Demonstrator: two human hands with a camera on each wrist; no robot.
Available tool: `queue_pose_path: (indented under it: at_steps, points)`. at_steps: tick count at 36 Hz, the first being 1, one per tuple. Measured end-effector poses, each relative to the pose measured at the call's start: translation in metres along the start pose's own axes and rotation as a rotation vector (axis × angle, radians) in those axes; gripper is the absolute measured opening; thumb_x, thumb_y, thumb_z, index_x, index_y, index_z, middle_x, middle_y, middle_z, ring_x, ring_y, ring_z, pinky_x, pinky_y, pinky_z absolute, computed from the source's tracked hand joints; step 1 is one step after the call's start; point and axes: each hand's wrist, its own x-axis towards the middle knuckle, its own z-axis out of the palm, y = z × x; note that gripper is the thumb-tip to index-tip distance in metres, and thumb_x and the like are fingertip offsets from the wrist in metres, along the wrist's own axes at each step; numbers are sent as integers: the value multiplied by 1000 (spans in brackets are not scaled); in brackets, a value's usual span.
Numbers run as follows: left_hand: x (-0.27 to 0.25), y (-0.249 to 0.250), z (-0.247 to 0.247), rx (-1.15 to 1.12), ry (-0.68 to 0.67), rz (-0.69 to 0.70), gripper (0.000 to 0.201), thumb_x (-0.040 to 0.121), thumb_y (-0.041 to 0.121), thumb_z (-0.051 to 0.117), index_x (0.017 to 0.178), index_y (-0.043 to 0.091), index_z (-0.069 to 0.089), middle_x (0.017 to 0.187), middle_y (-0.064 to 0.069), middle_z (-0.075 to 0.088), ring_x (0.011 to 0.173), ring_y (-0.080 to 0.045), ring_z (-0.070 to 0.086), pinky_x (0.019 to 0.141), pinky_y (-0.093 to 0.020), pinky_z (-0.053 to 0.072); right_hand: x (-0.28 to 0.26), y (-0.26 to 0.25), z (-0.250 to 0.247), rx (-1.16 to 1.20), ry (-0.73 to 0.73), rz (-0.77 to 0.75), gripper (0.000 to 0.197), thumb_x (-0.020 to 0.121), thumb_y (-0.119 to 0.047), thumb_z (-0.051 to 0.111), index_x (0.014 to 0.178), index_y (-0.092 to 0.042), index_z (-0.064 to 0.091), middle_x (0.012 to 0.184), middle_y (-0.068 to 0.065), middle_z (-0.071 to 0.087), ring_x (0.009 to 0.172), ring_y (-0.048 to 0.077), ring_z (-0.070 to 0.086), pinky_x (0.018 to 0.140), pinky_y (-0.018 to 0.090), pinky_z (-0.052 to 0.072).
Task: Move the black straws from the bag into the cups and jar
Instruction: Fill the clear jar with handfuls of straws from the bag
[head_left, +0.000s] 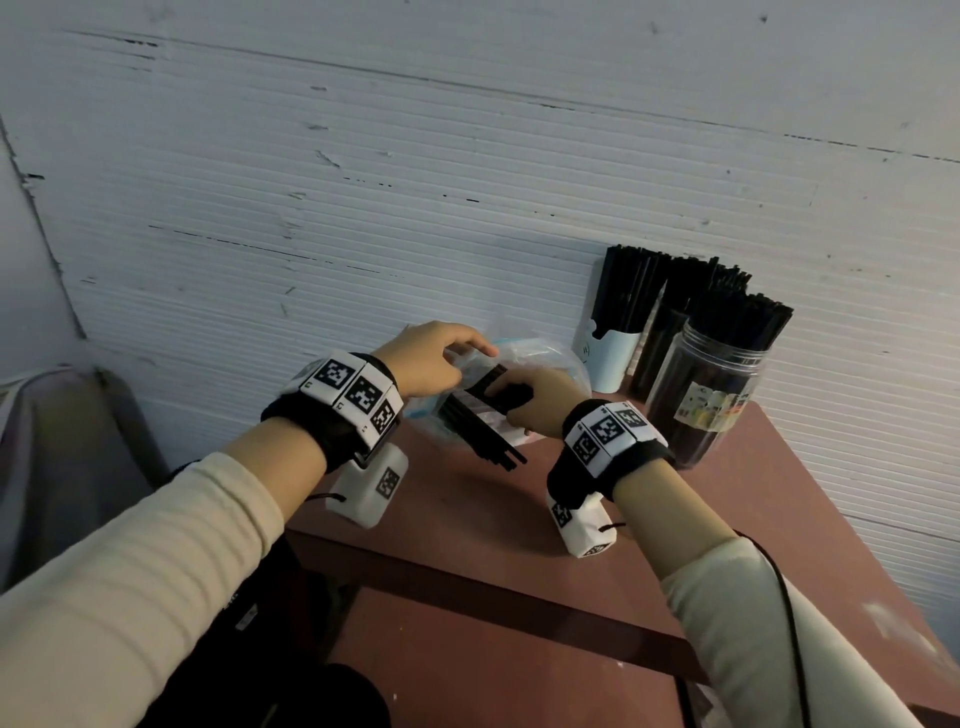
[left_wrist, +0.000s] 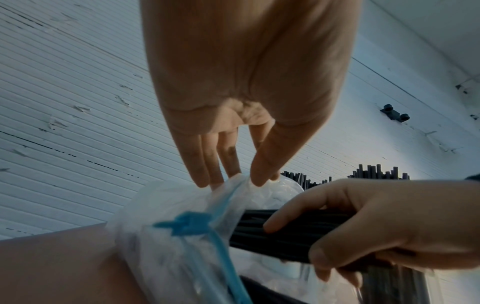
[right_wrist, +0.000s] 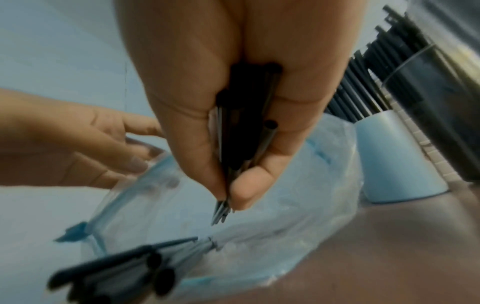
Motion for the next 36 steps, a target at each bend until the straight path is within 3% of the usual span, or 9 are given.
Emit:
queue_pose_path:
  at_steps: [7,11,15,22,25,29,32,34,36]
  points:
    - [-3,0,5,83,-6,17,58,80,3,53,114,49,60,135,11,56,120,-12,54,104,-40,44,-16,10,-20,67,5,-40,46,80,1,63,114,-28,69,106,-2,61,68,6,59,52,8,45]
    - [-7,9,10,128,60,57,46,85,6,57,127,27,58,136,1,52,118,-17,54,94,-29,45,-39,18,-39,49,-36,-29,45,80,-2,63,112,-32,68,92,-3,65,62,11,62,61,18,50]
    - [-10,25,22,156,171,238,51,78,7,64,125,23,57,134,0,48,124,-15,48,100,-25,39,-64,25,-53,-15,-59,-33,44,80,-5,64,113,-35,68,84,-5,64,67,11,63,69,22,53]
    - [-1,60,67,419,-58,451,68,68,23,74,130,31,48,125,9,55,115,-11,52,98,-37,45,-100,30,-77,-141,-75,-54,47,79,-11,67,115,-42,66,97,-5,64,74,2,57,67,13,43]
    - [4,71,86,475,-47,461,70,69,26,76,132,28,46,124,6,56,114,-14,52,97,-35,45,-115,32,-85,-140,-72,-88,48,78,-12,68,112,-46,66,97,-9,65,71,-4,54,64,11,40]
    - [10,87,105,488,104,542,39,78,28,72,113,17,57,104,0,65,97,-19,62,80,-25,45,-133,36,-98,-126,-40,-113,46,79,-13,68,111,-45,67,95,-18,65,69,-14,55,64,7,39]
    - [12,98,108,398,124,500,12,86,28,63,88,18,58,82,-1,65,79,-23,64,63,-26,39,-144,39,-109,-23,-13,-129,40,80,-17,72,110,-43,68,92,-13,68,70,-4,61,67,16,49]
    - [12,105,108,282,95,414,9,89,33,60,86,25,58,80,2,64,78,-21,64,63,-28,42,-149,40,-117,9,96,-149,35,80,-25,74,109,-43,67,95,-9,70,81,7,66,76,26,54]
    - [12,112,109,112,79,296,14,90,43,58,93,29,61,86,3,66,83,-16,63,70,-29,45,-152,41,-124,20,267,-195,29,82,-35,72,111,-40,67,102,-13,67,93,1,62,84,23,49]
